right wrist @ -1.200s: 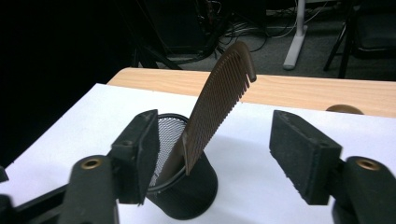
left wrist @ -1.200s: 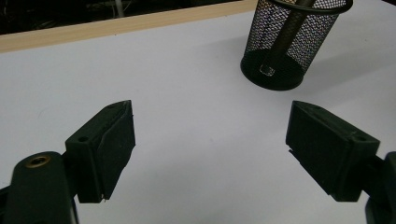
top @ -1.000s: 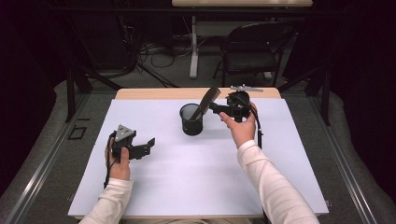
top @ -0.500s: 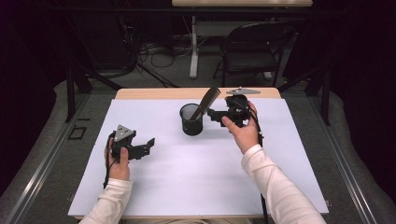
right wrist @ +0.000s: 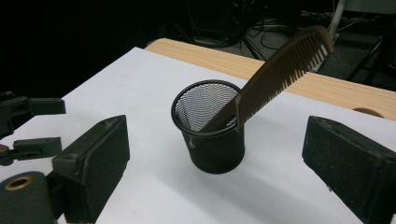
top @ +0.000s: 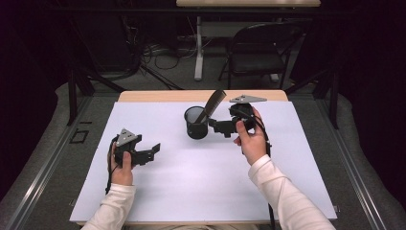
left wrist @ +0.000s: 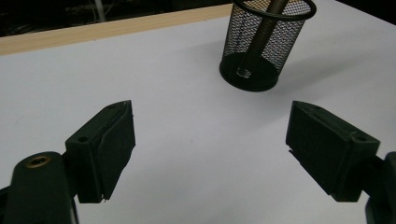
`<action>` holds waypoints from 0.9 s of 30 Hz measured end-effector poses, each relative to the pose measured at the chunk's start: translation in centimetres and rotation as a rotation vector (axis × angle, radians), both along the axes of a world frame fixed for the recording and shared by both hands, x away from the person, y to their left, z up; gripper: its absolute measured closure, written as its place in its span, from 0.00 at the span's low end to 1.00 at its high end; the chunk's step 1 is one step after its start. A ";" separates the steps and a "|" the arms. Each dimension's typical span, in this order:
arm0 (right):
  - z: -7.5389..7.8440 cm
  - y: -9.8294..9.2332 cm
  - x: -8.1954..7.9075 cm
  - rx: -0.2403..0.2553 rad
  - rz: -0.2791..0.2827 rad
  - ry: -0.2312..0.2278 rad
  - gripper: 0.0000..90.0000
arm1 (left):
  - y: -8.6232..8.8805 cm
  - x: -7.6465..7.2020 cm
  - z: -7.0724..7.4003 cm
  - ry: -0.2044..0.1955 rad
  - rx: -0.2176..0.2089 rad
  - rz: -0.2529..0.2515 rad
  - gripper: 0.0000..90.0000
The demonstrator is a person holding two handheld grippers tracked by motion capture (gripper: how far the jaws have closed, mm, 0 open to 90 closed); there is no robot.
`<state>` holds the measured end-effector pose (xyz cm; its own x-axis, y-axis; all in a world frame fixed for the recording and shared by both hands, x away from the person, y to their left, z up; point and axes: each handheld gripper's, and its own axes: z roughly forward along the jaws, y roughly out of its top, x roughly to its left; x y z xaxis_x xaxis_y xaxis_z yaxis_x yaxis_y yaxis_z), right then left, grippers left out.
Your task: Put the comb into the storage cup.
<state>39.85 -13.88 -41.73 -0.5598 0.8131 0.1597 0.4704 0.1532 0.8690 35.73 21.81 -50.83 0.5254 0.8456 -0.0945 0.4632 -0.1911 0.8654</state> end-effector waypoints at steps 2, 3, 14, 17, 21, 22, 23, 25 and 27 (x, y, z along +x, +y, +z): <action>0.0 0.0 -0.5 -0.009 0.005 -0.015 0.08 | -0.1 -0.1 0.1 0.005 -0.007 -0.015 0.18; 0.0 -0.1 -0.8 -0.016 0.008 -0.027 0.07 | -0.1 -0.1 0.1 0.004 -0.010 -0.022 0.18; -0.8 -0.8 -4.8 -0.017 0.051 -0.090 0.05 | -0.3 -0.4 0.5 -0.003 -0.024 -0.057 0.18; -1.4 -1.1 -5.6 -0.013 0.047 -0.093 0.05 | -0.3 -0.4 0.5 -0.005 -0.025 -0.056 0.18; -2.3 -1.6 -6.5 -0.013 0.041 -0.095 0.05 | -0.2 -0.5 0.5 -0.006 -0.025 -0.057 0.18; -2.6 -1.7 -6.7 -0.009 0.040 -0.094 0.05 | -0.2 -0.5 0.6 -0.006 -0.025 -0.057 0.18; -2.9 -1.9 -6.8 -0.006 0.039 -0.088 0.05 | -0.2 -0.5 0.6 -0.006 -0.025 -0.057 0.18; -3.4 -2.1 -7.1 -0.001 0.036 -0.078 0.05 | -0.2 -0.5 0.6 -0.008 -0.026 -0.059 0.18; -3.9 -2.4 -7.3 -0.008 0.035 -0.080 0.05 | -0.2 -0.6 0.6 -0.009 -0.027 -0.058 0.18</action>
<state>32.51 -16.29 -45.66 -0.5987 0.7938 0.1071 0.3938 0.1753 0.9023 35.17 21.59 -50.23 0.5745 0.8109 -0.1115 0.4440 -0.1943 0.8747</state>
